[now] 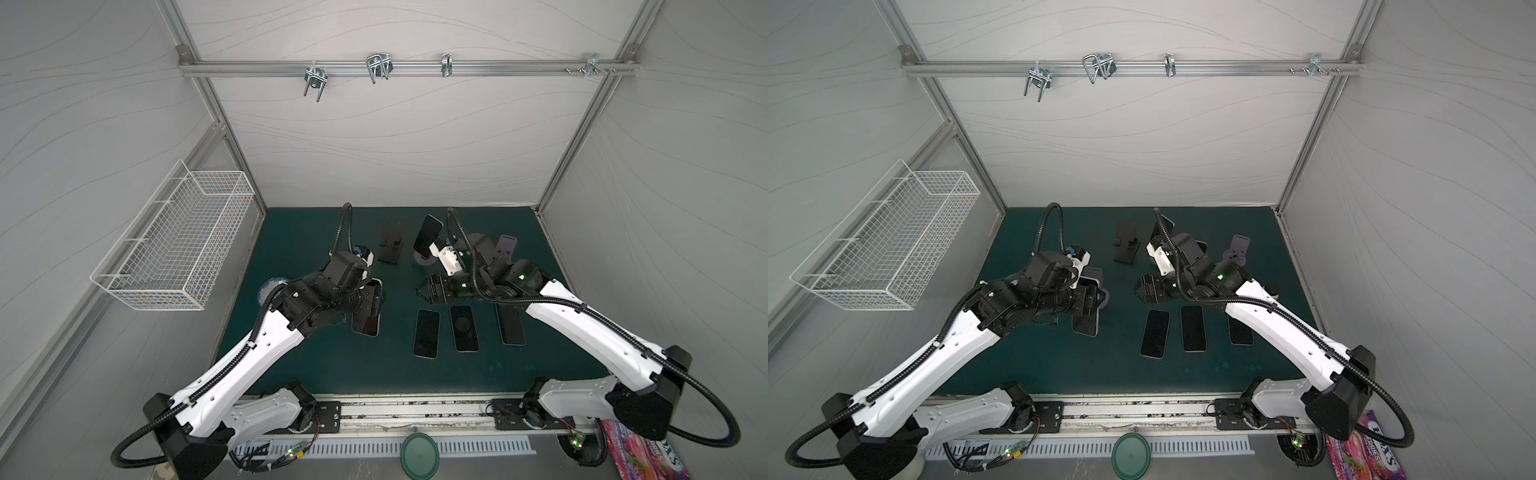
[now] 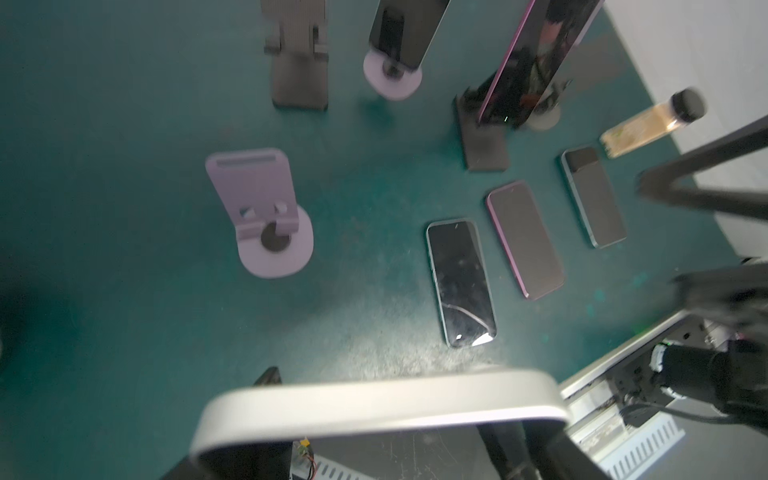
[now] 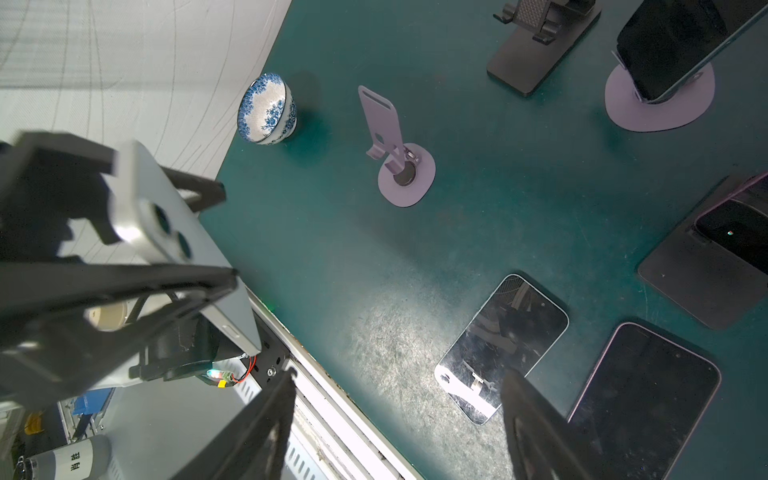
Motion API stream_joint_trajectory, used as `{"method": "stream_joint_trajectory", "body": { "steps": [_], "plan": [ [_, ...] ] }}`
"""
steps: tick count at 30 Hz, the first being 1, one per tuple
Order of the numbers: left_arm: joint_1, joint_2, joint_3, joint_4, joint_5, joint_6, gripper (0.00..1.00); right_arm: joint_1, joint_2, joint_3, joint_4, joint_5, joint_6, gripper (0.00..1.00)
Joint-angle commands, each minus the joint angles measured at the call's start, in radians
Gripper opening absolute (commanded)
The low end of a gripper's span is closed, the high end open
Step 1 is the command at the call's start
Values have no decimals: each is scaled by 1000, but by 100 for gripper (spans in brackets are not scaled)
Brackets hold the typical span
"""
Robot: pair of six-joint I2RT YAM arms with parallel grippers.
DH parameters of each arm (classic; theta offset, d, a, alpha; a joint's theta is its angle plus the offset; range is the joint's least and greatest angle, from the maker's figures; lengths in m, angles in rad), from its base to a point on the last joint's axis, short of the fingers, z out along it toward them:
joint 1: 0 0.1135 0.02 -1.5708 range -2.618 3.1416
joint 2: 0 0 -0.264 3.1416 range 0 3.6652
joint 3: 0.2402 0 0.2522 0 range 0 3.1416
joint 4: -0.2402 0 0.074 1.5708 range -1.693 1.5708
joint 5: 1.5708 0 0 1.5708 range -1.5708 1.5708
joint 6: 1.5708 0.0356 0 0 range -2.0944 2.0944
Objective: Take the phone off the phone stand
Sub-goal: 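Carry the white-framed phone nearer while the left gripper lowers the light-blue phone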
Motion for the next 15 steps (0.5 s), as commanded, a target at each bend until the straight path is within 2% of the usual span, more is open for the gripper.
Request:
{"method": "stream_joint_trajectory", "body": {
  "steps": [1, 8, 15],
  "plan": [
    [-9, -30, -21, 26, 29, -52, 59, 8, -26, -14, -8, 15, 7, 79],
    [-18, -49, -100, 50, 45, -96, 59, 7, -43, -34, 2, 24, 12, 79],
    [-42, 3, -123, 70, 33, -92, 59, 7, -30, -11, -9, 39, -4, 79]
  ]
}}
